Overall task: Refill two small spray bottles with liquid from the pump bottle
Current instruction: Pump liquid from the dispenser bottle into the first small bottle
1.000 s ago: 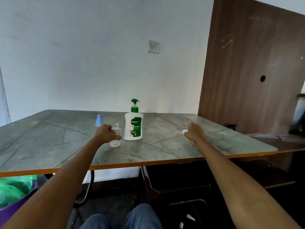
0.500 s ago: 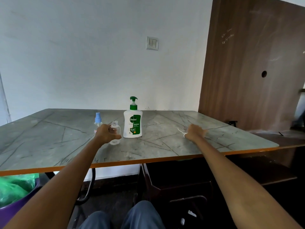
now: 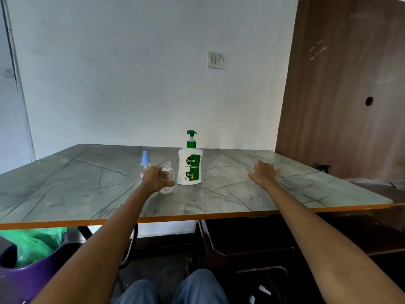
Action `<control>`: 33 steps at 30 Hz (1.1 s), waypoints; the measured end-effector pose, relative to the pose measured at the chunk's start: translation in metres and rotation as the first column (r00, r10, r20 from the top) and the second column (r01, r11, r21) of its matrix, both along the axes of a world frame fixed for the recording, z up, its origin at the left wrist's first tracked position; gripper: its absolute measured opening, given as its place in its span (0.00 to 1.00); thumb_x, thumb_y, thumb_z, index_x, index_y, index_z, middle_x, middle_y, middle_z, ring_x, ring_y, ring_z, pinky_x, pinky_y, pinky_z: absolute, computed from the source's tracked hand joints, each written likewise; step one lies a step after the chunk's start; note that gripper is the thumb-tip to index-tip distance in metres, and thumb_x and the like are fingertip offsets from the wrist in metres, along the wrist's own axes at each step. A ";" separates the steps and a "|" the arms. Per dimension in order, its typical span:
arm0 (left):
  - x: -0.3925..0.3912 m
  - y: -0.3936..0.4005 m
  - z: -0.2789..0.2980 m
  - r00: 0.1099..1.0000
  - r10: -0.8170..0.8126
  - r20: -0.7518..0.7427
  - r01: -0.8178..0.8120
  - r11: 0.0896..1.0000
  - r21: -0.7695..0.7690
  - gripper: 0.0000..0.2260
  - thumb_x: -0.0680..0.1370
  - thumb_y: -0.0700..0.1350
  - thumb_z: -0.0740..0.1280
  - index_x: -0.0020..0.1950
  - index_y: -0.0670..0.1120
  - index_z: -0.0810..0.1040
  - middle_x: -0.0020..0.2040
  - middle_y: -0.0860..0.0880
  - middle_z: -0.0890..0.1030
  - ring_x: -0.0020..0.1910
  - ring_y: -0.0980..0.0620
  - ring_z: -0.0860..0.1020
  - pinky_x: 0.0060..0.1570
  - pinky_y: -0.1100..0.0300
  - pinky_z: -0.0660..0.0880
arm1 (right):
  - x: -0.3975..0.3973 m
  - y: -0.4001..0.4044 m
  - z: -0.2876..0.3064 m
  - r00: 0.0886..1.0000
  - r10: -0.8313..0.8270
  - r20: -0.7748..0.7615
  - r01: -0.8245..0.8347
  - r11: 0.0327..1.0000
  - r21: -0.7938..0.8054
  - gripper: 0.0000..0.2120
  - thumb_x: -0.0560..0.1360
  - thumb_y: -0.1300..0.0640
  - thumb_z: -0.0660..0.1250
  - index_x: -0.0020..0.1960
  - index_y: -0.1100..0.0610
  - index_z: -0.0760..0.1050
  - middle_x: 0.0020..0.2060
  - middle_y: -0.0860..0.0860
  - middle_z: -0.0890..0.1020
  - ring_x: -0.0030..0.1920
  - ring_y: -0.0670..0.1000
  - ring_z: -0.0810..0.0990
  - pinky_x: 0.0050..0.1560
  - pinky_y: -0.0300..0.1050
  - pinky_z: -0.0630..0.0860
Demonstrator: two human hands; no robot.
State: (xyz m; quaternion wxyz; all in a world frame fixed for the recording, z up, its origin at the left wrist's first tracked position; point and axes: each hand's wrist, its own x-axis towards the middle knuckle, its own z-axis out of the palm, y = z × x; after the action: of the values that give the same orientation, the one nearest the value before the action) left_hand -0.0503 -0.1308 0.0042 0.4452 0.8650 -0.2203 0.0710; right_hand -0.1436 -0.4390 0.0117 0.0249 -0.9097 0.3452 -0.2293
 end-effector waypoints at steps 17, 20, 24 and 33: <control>0.011 -0.002 -0.005 1.000 0.004 0.003 -0.004 1.000 -0.005 0.17 0.69 0.40 0.74 0.54 0.34 0.78 0.45 0.44 0.78 0.45 0.49 0.75 0.47 0.59 0.70 | 0.007 0.021 -0.012 0.981 0.175 0.089 -0.176 0.984 0.004 0.19 0.75 0.51 0.63 0.63 0.57 0.68 0.60 0.56 0.76 0.64 0.57 0.69 0.62 0.53 0.63; 0.010 -0.002 -0.005 1.000 0.004 -0.002 -0.004 1.000 -0.007 0.17 0.70 0.41 0.74 0.54 0.34 0.77 0.45 0.45 0.77 0.46 0.49 0.75 0.47 0.59 0.70 | 0.009 0.025 -0.010 0.968 0.219 0.121 -0.224 0.974 0.034 0.19 0.76 0.50 0.62 0.64 0.57 0.68 0.60 0.56 0.76 0.63 0.57 0.70 0.61 0.52 0.64; 0.007 -0.002 -0.004 1.000 -0.002 -0.017 0.001 1.000 -0.009 0.17 0.70 0.40 0.73 0.55 0.34 0.77 0.45 0.45 0.77 0.46 0.49 0.75 0.47 0.60 0.69 | 0.016 0.049 -0.002 0.872 0.344 0.348 -0.456 0.830 0.321 0.26 0.74 0.44 0.66 0.66 0.56 0.67 0.61 0.56 0.75 0.60 0.55 0.74 0.59 0.49 0.71; 0.006 0.000 -0.004 1.000 -0.013 -0.024 0.013 1.000 0.004 0.11 0.69 0.41 0.74 0.48 0.39 0.78 0.43 0.46 0.77 0.44 0.50 0.75 0.38 0.65 0.70 | 0.056 0.112 0.034 0.719 0.485 0.498 -0.695 0.495 0.522 0.42 0.67 0.52 0.75 0.74 0.53 0.56 0.69 0.56 0.67 0.67 0.54 0.69 0.65 0.49 0.69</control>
State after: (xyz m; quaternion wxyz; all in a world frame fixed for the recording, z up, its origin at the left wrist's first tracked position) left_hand -0.0440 -0.1307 -0.0001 0.4464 0.8653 -0.2207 0.0576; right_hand -0.0874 -0.3275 0.0454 0.4819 -0.8529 0.0595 -0.1920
